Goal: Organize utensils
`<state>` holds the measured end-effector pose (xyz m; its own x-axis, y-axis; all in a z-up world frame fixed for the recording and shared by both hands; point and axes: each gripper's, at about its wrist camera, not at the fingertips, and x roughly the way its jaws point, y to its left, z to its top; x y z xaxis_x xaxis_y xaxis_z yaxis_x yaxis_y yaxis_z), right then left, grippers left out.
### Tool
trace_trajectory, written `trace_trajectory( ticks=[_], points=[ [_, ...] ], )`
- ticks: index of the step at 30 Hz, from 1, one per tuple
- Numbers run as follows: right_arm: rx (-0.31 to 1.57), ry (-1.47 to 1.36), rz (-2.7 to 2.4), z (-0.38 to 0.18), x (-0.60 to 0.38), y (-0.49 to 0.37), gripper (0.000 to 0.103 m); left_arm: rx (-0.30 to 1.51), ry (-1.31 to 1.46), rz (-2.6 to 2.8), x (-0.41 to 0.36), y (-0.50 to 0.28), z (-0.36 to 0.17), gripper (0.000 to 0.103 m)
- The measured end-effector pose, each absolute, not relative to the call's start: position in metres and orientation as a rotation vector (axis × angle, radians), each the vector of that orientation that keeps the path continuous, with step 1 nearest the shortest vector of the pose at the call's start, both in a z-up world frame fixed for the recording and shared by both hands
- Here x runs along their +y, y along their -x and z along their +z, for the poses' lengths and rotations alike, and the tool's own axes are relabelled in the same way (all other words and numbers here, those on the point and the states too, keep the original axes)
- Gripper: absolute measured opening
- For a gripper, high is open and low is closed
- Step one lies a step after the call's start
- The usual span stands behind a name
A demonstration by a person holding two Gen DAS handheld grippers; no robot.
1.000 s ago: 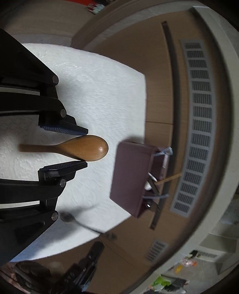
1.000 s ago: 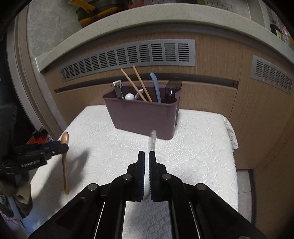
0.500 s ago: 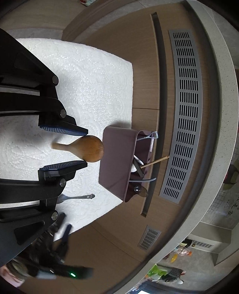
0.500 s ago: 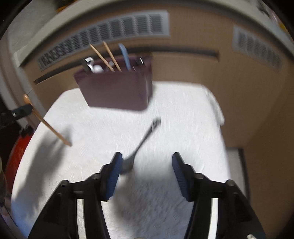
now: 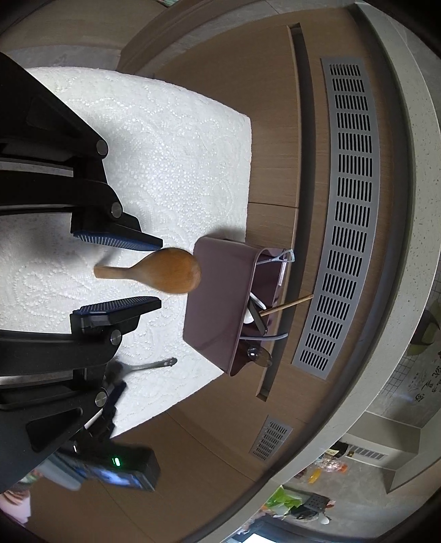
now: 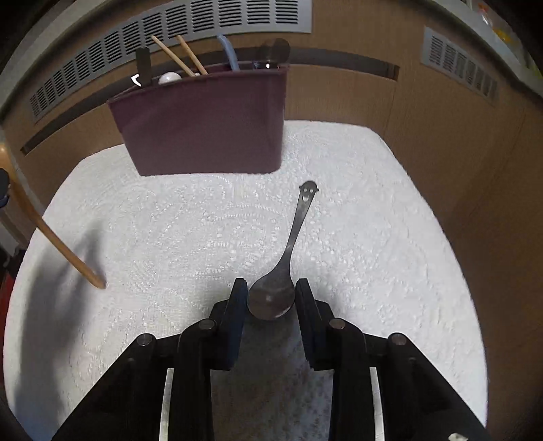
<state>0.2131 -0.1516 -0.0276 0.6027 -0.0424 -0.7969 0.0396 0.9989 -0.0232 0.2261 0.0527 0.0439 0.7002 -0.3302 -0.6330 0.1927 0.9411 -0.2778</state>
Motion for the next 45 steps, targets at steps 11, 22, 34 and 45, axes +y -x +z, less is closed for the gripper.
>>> trace_trajectory(
  ticks=[11,22,34,45],
  points=[
    [0.734,0.08,0.065,0.074,-0.172,-0.203,0.009,0.786,0.218,-0.174,0.077,-0.232,0.043,0.029],
    [0.797,0.102,0.074,0.047,-0.19,-0.217,0.01,1.148,0.564,0.054,0.145,-0.287,-0.045,0.035],
    [0.913,0.213,0.014,-0.006,-0.198,-0.223,0.071,1.079,0.159,-0.031,0.047,-0.328,-0.046,0.044],
    [0.96,0.223,0.188,-0.031,-0.151,-0.281,0.096,1.05,-0.083,-0.175,0.038,-0.273,-0.044,0.047]
  ],
)
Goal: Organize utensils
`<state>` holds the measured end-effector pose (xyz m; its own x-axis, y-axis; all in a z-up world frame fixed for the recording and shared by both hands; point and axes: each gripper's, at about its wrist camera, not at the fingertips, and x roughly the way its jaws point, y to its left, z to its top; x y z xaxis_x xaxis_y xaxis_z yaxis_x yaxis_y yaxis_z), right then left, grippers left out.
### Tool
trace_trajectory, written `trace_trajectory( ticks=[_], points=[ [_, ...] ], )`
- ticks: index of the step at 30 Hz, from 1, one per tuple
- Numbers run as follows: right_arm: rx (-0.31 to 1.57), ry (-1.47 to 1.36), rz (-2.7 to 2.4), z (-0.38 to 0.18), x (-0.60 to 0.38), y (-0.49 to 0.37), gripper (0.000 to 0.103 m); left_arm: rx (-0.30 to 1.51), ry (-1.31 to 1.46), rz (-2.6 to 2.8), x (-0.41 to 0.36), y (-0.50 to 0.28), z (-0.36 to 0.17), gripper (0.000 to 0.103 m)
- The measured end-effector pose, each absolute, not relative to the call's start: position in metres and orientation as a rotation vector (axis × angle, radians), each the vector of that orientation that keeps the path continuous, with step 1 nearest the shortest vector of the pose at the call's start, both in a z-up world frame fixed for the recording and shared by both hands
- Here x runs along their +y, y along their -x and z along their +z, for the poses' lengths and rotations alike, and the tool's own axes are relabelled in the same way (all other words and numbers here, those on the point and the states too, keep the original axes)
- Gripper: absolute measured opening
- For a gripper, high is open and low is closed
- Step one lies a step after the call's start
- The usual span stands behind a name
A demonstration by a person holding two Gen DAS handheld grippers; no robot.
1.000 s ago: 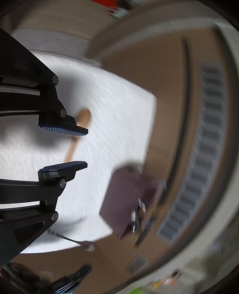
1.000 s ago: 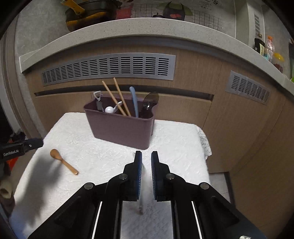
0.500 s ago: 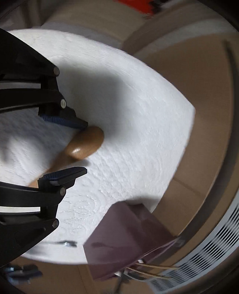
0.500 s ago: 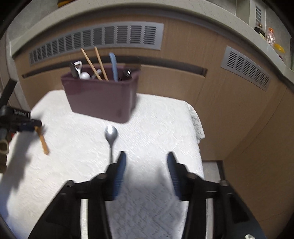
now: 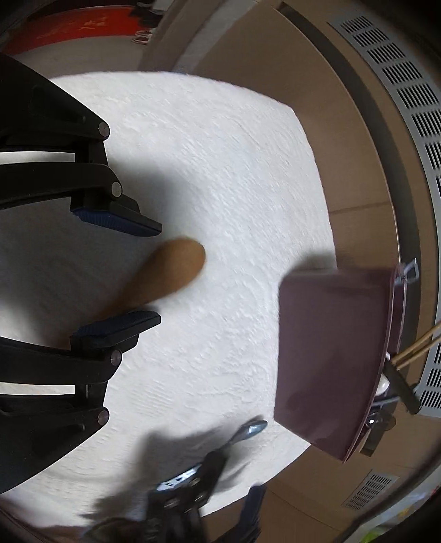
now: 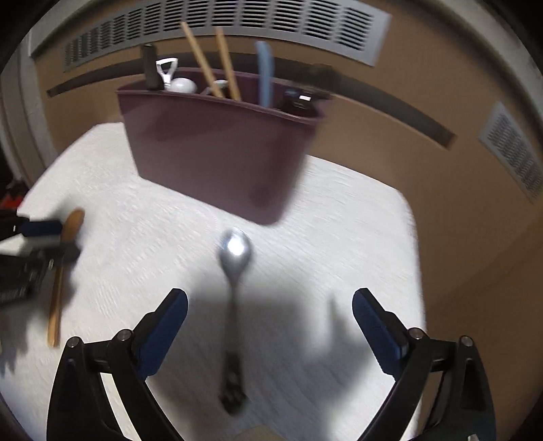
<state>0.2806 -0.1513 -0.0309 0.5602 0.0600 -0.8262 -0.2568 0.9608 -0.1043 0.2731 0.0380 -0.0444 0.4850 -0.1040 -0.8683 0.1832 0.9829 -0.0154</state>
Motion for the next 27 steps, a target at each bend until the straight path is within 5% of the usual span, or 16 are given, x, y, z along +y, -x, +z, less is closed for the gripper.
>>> trace_trajectory(
  ticks=[4,6,7,9,15,17,27],
  points=[
    [0.982,0.151,0.207,-0.043,-0.148,-0.302,0.088,1.083,0.05,-0.187,0.066,-0.268,-0.04,0.047],
    [1.022,0.167,0.202,-0.051,-0.144,-0.309,0.065,1.098,0.1,-0.195,0.07,-0.273,-0.038,0.047],
    [1.029,0.162,0.228,-0.053,-0.142,-0.31,0.045,1.106,0.114,-0.195,0.07,-0.281,-0.039,0.047],
    [1.033,0.158,0.241,-0.05,-0.142,-0.307,0.027,1.128,0.119,-0.191,0.064,-0.29,-0.041,0.047],
    [0.981,0.125,0.211,-0.023,-0.16,-0.282,0.025,1.145,0.043,-0.128,0.034,-0.305,-0.044,0.046],
    [0.951,0.102,0.203,-0.011,-0.168,-0.271,0.025,1.119,-0.004,-0.102,0.027,-0.306,-0.043,0.031],
    [0.856,0.007,0.184,0.033,-0.187,-0.245,0.026,0.91,0.026,-0.217,0.014,-0.263,0.002,0.031]
  ],
)
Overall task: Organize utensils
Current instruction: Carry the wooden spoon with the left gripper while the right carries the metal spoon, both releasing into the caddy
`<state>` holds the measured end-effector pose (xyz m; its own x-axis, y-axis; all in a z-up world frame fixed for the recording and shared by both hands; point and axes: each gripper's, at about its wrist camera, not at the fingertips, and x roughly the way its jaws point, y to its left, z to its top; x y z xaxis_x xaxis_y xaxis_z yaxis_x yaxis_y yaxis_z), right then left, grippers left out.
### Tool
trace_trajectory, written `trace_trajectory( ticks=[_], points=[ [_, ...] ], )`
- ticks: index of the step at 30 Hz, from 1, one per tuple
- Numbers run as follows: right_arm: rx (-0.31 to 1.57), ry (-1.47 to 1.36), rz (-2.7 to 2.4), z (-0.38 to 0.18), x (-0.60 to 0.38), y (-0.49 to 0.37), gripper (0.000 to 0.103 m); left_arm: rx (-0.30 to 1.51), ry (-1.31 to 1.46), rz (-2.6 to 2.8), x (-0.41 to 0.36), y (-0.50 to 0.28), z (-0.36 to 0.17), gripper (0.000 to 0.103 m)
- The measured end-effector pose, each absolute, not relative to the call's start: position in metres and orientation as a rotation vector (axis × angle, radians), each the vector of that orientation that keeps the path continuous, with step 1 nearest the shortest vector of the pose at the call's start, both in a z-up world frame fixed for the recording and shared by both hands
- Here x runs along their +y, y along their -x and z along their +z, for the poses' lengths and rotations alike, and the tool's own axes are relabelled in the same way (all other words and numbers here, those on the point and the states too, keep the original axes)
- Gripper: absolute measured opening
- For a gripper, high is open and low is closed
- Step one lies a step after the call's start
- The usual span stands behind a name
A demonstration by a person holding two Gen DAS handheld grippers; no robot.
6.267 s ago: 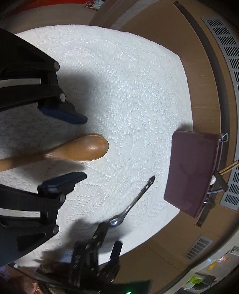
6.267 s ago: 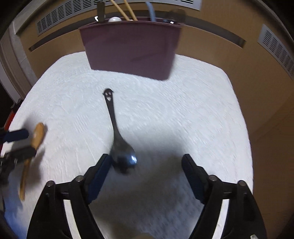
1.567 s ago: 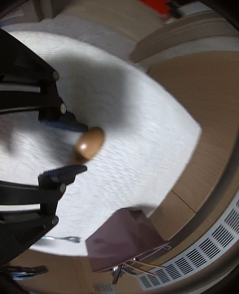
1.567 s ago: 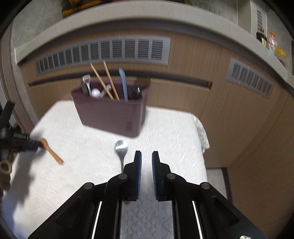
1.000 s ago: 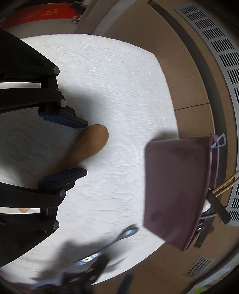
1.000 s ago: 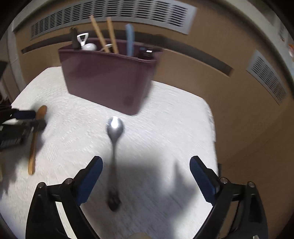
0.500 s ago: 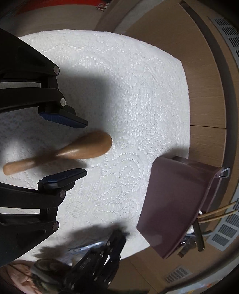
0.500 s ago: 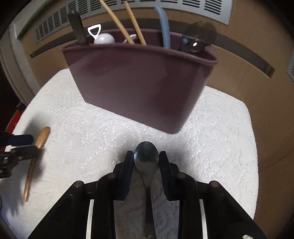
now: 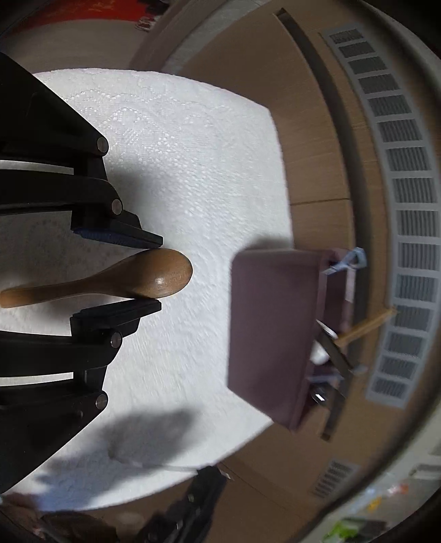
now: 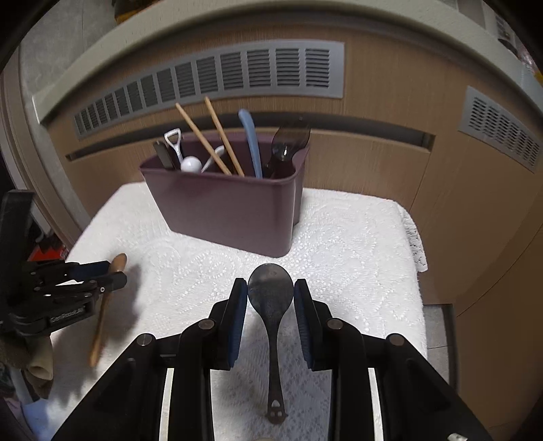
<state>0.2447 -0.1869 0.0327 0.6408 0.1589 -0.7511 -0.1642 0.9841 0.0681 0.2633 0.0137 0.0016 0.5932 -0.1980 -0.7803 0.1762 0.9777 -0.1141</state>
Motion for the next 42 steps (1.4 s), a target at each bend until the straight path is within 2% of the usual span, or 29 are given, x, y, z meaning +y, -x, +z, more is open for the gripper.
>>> trace_trajectory(
  ticks=[7,12,15,22,26,30,39,40,42],
  points=[
    [0.807,-0.03,0.183,0.046,-0.186,-0.232,0.026,0.74,0.09,-0.299,0.012,-0.225,0.04,0.031],
    [0.761,-0.033,0.182,0.057,-0.183,-0.229,0.025,0.677,0.085,-0.309,0.009,-0.234,0.059,0.031],
    [0.706,-0.041,0.185,0.078,-0.182,-0.23,0.025,0.598,0.079,-0.328,0.011,-0.241,0.089,0.031],
    [0.481,0.029,0.185,0.189,-0.174,-0.257,0.025,0.355,-0.004,-0.315,0.006,-0.272,0.196,0.031],
    [0.397,0.052,0.153,0.232,-0.17,-0.283,0.026,0.293,-0.003,-0.281,0.011,-0.3,0.225,0.031],
    [0.394,0.052,0.147,0.229,-0.168,-0.311,0.026,0.296,0.021,-0.274,0.012,-0.33,0.221,0.031],
    [0.528,0.025,0.149,0.15,-0.165,-0.359,0.026,0.416,-0.001,-0.27,-0.004,-0.38,0.155,0.031],
    [0.541,0.023,0.151,0.143,-0.164,-0.363,0.026,0.438,-0.001,-0.273,-0.005,-0.385,0.146,0.032],
    [0.576,0.024,0.159,0.127,-0.162,-0.369,0.028,0.492,0.007,-0.288,-0.007,-0.396,0.127,0.044]
  ],
)
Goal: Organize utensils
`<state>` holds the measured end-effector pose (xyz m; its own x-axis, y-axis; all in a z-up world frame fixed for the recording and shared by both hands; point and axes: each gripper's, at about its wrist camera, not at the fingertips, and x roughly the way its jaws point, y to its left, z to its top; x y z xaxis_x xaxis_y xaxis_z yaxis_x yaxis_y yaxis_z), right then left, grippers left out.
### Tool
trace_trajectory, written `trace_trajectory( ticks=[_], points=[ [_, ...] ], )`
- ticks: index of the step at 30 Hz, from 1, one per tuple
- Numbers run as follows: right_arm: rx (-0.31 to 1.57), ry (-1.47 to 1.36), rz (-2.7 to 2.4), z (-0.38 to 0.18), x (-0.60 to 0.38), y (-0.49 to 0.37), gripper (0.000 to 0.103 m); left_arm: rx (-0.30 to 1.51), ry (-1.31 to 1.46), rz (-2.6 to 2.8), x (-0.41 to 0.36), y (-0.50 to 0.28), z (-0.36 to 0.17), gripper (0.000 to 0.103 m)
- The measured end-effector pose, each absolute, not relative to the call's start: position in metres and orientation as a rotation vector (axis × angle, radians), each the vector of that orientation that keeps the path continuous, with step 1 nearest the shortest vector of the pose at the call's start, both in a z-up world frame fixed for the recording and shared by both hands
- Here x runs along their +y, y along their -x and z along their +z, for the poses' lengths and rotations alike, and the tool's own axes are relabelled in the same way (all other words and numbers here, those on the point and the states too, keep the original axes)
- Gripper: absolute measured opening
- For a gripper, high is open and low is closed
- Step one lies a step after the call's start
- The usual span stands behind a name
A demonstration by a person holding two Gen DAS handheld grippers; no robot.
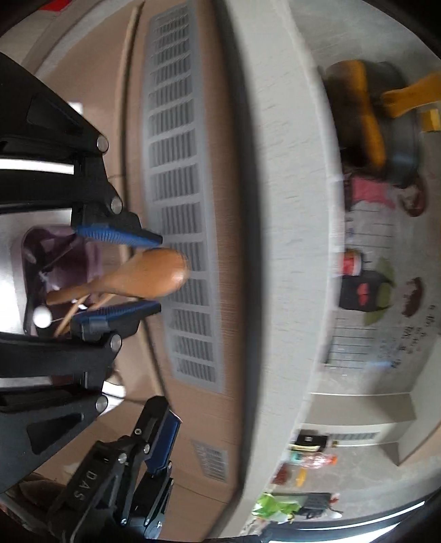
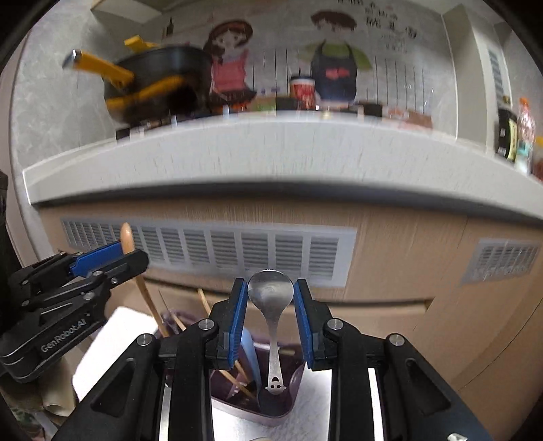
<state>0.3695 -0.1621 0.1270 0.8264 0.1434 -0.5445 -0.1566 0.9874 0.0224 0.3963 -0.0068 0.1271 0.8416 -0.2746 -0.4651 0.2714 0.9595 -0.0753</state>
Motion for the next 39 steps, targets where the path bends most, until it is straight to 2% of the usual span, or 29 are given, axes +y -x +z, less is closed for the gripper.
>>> trace_trajectory(
  ticks=[1,2,4,6,8,9,12,14,16,18,26,39],
  points=[
    [0.594,0.027,0.162,0.121,-0.161,-0.372,0.034,0.508,0.011,-0.29,-0.006,-0.398,0.121,0.056],
    [0.611,0.025,0.156,0.114,-0.162,-0.374,0.049,0.519,0.017,-0.286,-0.005,-0.4,0.115,0.057],
    [0.614,0.016,0.138,0.109,-0.166,-0.371,0.066,0.544,0.026,-0.268,-0.001,-0.397,0.108,0.057],
    [0.62,0.013,0.124,0.107,-0.172,-0.364,0.067,0.558,0.053,-0.252,0.008,-0.385,0.107,0.058],
    [0.632,0.003,0.117,0.107,-0.179,-0.353,0.067,0.558,0.051,-0.216,0.013,-0.368,0.11,0.069],
    [0.634,0.0,0.106,0.108,-0.183,-0.345,0.069,0.552,0.048,-0.199,0.016,-0.353,0.111,0.07],
    [0.627,-0.007,0.064,0.109,-0.196,-0.311,0.079,0.538,0.029,-0.18,0.019,-0.313,0.112,0.081],
    [0.611,-0.014,0.051,0.11,-0.203,-0.283,0.089,0.521,0.013,-0.149,0.019,-0.281,0.108,0.093],
    [0.598,-0.027,0.03,0.107,-0.209,-0.255,0.099,0.506,0.0,-0.133,0.017,-0.248,0.099,0.095],
    [0.588,-0.049,0.03,0.103,-0.212,-0.228,0.1,0.502,-0.01,-0.105,0.015,-0.225,0.09,0.1],
    [0.648,-0.035,0.007,0.071,-0.208,-0.163,0.103,0.518,0.022,-0.058,0.012,-0.154,0.066,0.103],
    [0.574,0.021,-0.013,0.074,-0.199,-0.127,0.103,0.514,0.015,-0.021,0.006,-0.125,0.074,0.103]
  ],
)
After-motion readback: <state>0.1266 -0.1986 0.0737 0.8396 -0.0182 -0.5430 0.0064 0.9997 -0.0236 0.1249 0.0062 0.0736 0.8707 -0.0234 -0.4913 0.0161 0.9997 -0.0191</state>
